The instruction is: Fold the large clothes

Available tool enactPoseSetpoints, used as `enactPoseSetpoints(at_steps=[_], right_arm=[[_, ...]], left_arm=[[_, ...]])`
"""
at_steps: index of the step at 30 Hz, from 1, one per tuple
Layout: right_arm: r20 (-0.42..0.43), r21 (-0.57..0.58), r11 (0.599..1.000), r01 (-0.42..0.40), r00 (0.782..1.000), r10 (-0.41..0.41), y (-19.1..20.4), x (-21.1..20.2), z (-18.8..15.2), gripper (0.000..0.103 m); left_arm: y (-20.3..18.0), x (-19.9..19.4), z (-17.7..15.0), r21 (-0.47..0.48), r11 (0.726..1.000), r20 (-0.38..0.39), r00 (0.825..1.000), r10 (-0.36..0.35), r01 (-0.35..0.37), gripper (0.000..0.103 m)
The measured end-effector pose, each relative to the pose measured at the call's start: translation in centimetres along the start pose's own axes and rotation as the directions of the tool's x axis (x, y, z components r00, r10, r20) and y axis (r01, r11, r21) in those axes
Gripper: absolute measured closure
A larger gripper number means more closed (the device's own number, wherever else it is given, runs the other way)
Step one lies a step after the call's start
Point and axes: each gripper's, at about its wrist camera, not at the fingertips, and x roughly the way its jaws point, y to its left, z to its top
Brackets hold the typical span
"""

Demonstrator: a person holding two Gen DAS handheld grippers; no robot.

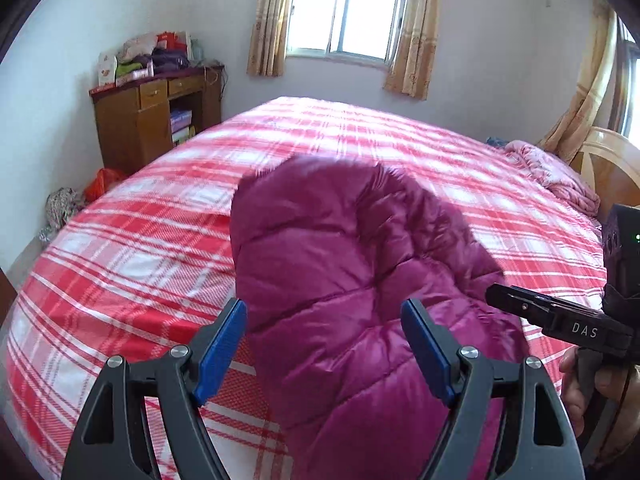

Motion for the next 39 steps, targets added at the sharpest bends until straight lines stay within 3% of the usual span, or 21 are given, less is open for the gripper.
enactPoseSetpoints(at_steps=[6,15,39], right_arm=[[0.113,-0.051,0.999,0.009,0.994,-0.004,3.3,-4.9,-0.8,0.023],[0.184,-0.127,0.992,0.014,0.983,0.01,6.9,-9.0,-1.3,0.021],[0.24,-0.137,0.991,0.008,0.97,0.026,7.6,-11.5,-2.0,0.017]], left_arm=[[-0.6,-4.6,0.9,0.021,1.0,0.105,0.994,-0.012,0.01,0.021],[-1.3,-8.3,1.5,0.053,0.998,0.187,0.982,-0.035,0.026,0.018],[-2.0,-9.6,1.5,0.062,0.998,0.213,0.976,-0.037,0.024,0.017]])
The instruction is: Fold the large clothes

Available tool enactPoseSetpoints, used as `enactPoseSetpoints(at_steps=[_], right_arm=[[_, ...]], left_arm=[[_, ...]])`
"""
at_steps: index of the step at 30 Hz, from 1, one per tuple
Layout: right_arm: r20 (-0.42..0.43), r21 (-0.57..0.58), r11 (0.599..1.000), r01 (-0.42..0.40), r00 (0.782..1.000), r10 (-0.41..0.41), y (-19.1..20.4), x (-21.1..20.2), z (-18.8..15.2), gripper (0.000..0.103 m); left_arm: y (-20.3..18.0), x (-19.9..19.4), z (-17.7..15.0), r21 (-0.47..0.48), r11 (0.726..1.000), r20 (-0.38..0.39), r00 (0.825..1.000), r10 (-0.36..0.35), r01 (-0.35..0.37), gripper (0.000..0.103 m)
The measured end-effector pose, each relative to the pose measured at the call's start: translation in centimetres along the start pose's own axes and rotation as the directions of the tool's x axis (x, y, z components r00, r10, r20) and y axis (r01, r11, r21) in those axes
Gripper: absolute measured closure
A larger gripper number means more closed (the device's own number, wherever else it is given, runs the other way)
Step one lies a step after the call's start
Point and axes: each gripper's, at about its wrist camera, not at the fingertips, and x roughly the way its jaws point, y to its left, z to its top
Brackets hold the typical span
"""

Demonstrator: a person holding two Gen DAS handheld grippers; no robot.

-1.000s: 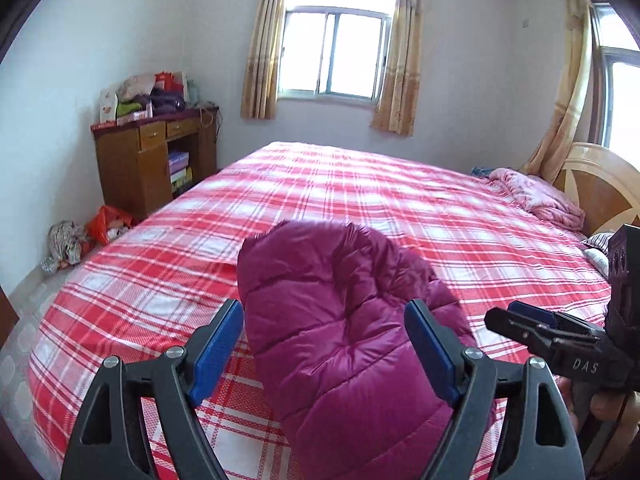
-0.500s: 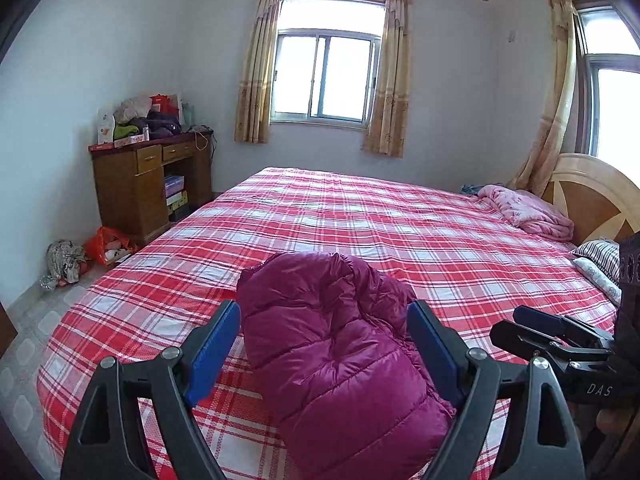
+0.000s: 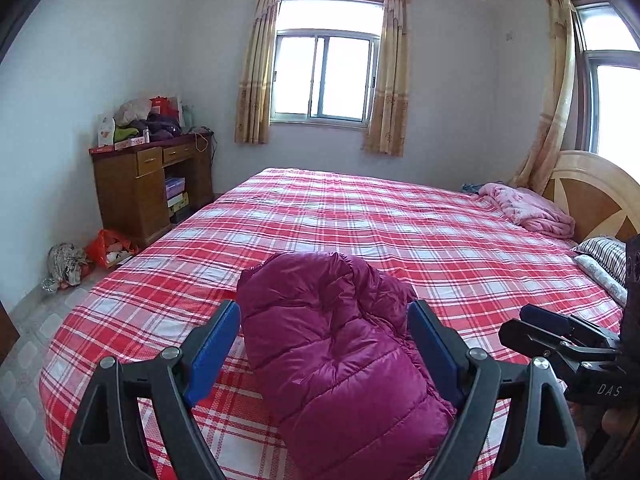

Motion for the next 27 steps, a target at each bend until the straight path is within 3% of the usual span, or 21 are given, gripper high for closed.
enactPoseSetpoints(at_steps=[18,27], right_arm=[[-0.002,0.012,1.0,-0.001,1.0,0.001,0.18,0.16,-0.36,0.016],[-0.004,0.009,1.0,-0.002,1.0,0.003,0.22,0.22,-0.48,0.016]], left_arm=[[-0.11,0.28,-0.19,0.004,1.0,-0.01,1.0,0.01,-0.01,0.017],[-0.03,0.64,-0.07,-0.003,0.999,-0.023,0.999,0.048,-0.049,0.016]])
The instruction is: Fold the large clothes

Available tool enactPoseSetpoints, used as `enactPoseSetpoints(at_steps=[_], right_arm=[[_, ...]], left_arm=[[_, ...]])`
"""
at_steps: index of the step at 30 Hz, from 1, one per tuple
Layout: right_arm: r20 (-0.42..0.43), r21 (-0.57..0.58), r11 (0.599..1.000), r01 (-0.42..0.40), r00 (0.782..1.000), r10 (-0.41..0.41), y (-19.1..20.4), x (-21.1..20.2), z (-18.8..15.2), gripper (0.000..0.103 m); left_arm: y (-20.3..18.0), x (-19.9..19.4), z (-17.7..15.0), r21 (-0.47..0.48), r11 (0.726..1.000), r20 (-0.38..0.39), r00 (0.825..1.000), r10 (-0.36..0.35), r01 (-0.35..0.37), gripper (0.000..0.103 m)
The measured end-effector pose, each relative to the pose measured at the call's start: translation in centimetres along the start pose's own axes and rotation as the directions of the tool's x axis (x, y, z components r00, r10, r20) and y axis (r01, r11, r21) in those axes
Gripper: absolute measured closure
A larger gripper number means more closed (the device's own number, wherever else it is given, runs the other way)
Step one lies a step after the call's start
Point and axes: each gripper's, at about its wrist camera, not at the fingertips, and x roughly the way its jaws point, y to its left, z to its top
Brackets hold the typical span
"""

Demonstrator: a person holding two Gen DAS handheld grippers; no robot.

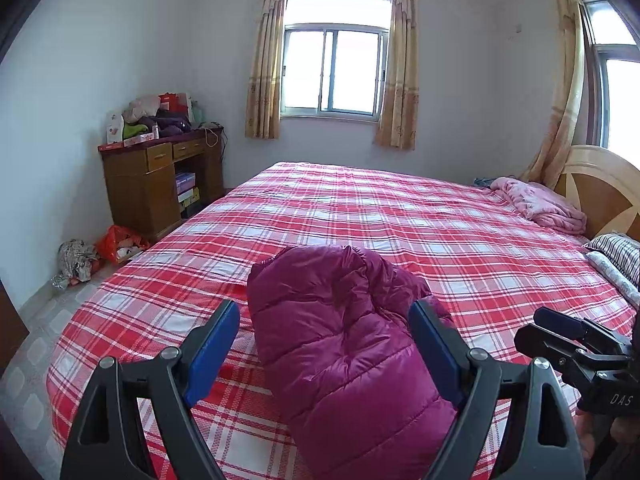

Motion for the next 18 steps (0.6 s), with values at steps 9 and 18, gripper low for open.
enactPoseSetpoints(at_steps=[9,18], right_arm=[[0.003,0.001,1.0,0.002,1.0,-0.002,-0.13,-0.13,-0.01,0.016],[0.0,-0.009,1.0,-0.001,1.0,0.001,-0.12,-0.15,-0.12,0.016]], left_arm=[[0.27,-0.05,0.01,-0.009,1.0,0.005,1.0,0.006,-0.006,0.016],[0.15,0.24,-0.07,-0.004,1.0,-0.015,1.0,0.013,-0.013,0.015]])
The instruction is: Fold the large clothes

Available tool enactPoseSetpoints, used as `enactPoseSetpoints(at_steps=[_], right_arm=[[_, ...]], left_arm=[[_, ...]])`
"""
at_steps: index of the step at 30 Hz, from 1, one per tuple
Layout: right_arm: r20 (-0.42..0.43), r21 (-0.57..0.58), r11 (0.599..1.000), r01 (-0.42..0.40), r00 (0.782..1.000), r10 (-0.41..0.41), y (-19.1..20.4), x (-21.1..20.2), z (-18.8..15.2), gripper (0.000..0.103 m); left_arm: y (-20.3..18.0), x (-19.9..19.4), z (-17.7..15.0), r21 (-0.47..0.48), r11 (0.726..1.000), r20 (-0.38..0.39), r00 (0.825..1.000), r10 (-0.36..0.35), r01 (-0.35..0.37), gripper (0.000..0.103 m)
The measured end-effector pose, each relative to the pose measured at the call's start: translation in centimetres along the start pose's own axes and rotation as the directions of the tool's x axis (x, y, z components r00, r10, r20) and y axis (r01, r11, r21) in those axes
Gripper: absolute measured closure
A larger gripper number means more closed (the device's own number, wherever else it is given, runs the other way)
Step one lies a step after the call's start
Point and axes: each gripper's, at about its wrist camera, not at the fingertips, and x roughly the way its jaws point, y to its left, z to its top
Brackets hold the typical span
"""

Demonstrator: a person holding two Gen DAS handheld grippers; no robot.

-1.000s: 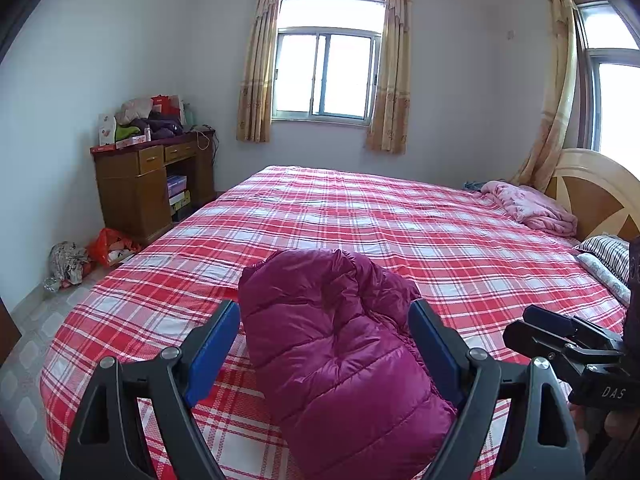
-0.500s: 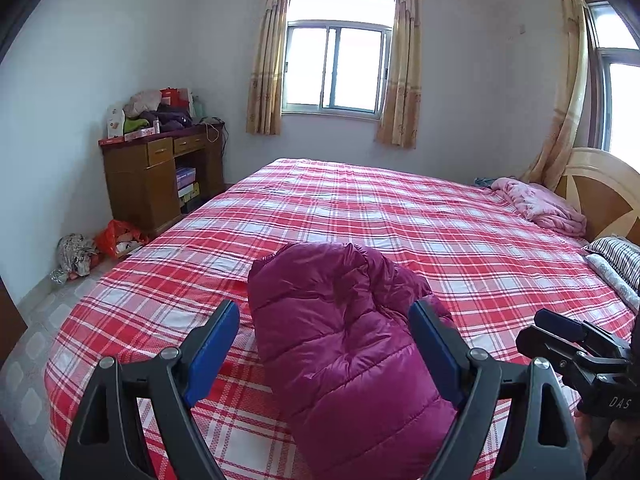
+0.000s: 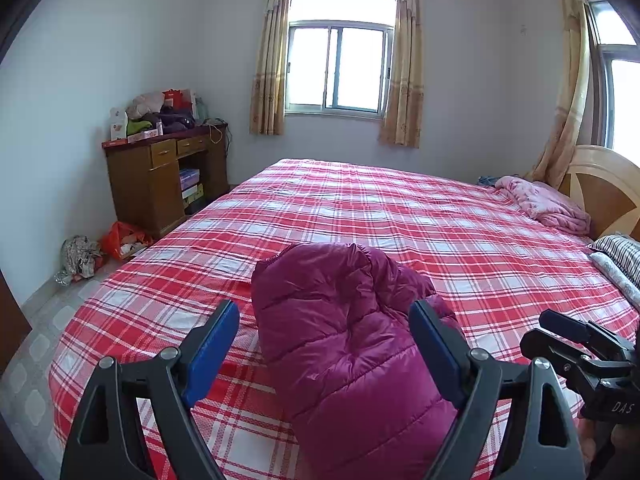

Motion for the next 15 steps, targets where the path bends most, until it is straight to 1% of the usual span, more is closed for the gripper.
enactPoseSetpoints(at_steps=[5,7,9,15], right_arm=[[-0.004,-0.005,1.0,-0.001,1.0,0.001,0.06,0.11,-0.14,0.016],[-0.007,-0.005,1.0,0.0,1.0,0.0,0.04,0.16,-0.16,0.016],[-0.009,-0.005,1.0,0.0,1.0,0.0,0.02,0.2,-0.28,0.016],[-0.018,-0.003,1.0,0.004,1.0,-0.004,-0.15,0.33,-0.5,0.016]], left_arm=[[0.23,0.32,-0.07,-0.016,1.0,-0.014,1.0,-0.001,0.001,0.008],[0.57,0.29,-0.17,-0.038,0.999,-0.007,1.0,0.006,-0.007,0.001],[0.76,0.1,-0.39,-0.041,0.999,0.013,1.0,0.009,-0.008,0.001],[0.22,-0.11,-0.44,-0.001,0.999,0.041,0.998,0.042,-0.042,0.001]])
